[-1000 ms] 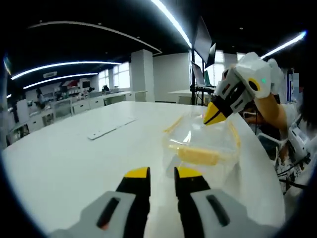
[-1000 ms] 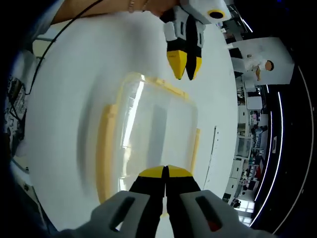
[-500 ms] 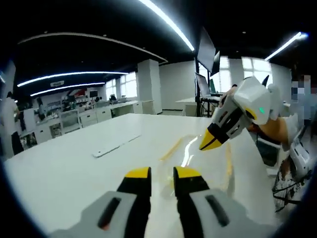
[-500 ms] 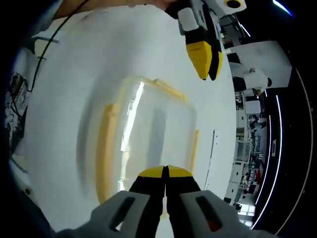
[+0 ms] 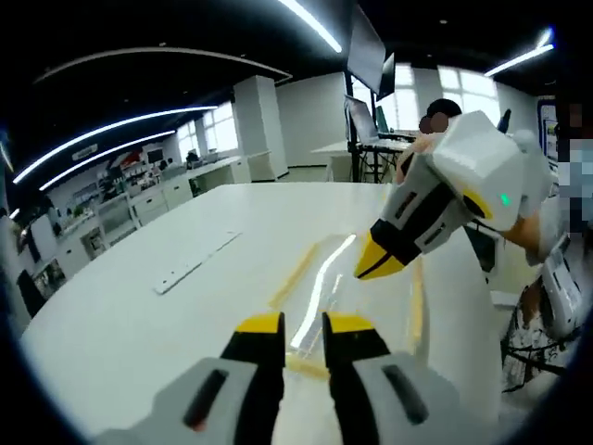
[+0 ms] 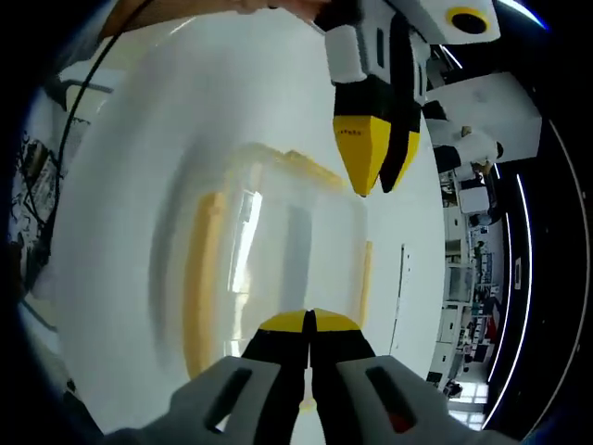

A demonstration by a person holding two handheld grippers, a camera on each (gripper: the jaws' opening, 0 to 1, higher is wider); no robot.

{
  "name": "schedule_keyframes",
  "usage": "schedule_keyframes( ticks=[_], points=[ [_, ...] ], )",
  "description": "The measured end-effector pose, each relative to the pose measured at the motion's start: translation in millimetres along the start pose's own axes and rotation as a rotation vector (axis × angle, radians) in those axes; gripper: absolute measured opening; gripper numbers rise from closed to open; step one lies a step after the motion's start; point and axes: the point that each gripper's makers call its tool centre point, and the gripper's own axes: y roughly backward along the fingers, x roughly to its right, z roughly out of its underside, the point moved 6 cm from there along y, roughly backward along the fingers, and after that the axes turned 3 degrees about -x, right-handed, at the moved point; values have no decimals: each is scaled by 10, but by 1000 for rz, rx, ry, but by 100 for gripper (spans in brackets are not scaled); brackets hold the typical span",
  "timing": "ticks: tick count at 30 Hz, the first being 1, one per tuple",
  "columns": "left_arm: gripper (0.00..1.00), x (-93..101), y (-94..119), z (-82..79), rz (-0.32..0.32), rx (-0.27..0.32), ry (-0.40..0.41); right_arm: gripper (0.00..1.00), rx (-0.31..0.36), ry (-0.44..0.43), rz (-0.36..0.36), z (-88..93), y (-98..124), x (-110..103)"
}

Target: Snap each plastic latch of the storage box into its locked position after aligning the lid with the box until every specified latch is closed and the lid sits flush.

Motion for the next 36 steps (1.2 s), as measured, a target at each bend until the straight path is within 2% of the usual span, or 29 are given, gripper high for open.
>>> schedule_keyframes(
  ticks=[4, 7, 11, 13, 17, 19, 21, 22, 26, 28, 30, 33, 35, 36],
  points=[
    [16, 80, -105, -75, 17, -73, -43, 0, -6, 15, 7, 17, 15, -33],
    [16, 118, -175, -133, 11, -147, -95, 0, 24, -17, 6, 41, 19, -15],
    [16, 192, -234, -189, 17, -174, -115, 0, 50, -36, -3, 71, 36, -20],
    [16, 204, -262, -168, 16, -213, -124, 0, 54, -33, -2, 76, 44, -44],
    [16, 166, -326, -120, 4, -301, -139, 0, 56, -24, 14, 73, 52, -67],
    [16, 142, -343, -81, -8, -371, -133, 0, 54, -23, 18, 74, 59, -69],
    [15, 120, -369, -62, -20, -439, -173, 0, 55, -22, 27, 70, 57, -74],
    [14, 128, -398, -108, -9, -419, -172, 0, 56, -20, 28, 69, 58, -74],
    [12, 136, -433, -134, 21, -513, -189, 0, 61, -23, 34, 66, 57, -80],
    [9, 172, -464, -141, 70, -572, -205, 0, 58, -18, 40, 59, 56, -89],
    [8, 159, -528, -187, 84, -625, -238, 0, 57, -16, 40, 61, 65, -89],
    [2, 180, -620, -229, 112, -643, -232, 0, 77, -32, 36, 81, 75, -98],
    [2, 194, -692, -269, 119, -644, -229, 0, 94, -40, 41, 97, 82, -112],
    [2, 196, -713, -289, 128, -663, -248, 0, 98, -37, 43, 91, 84, -118]
  ],
)
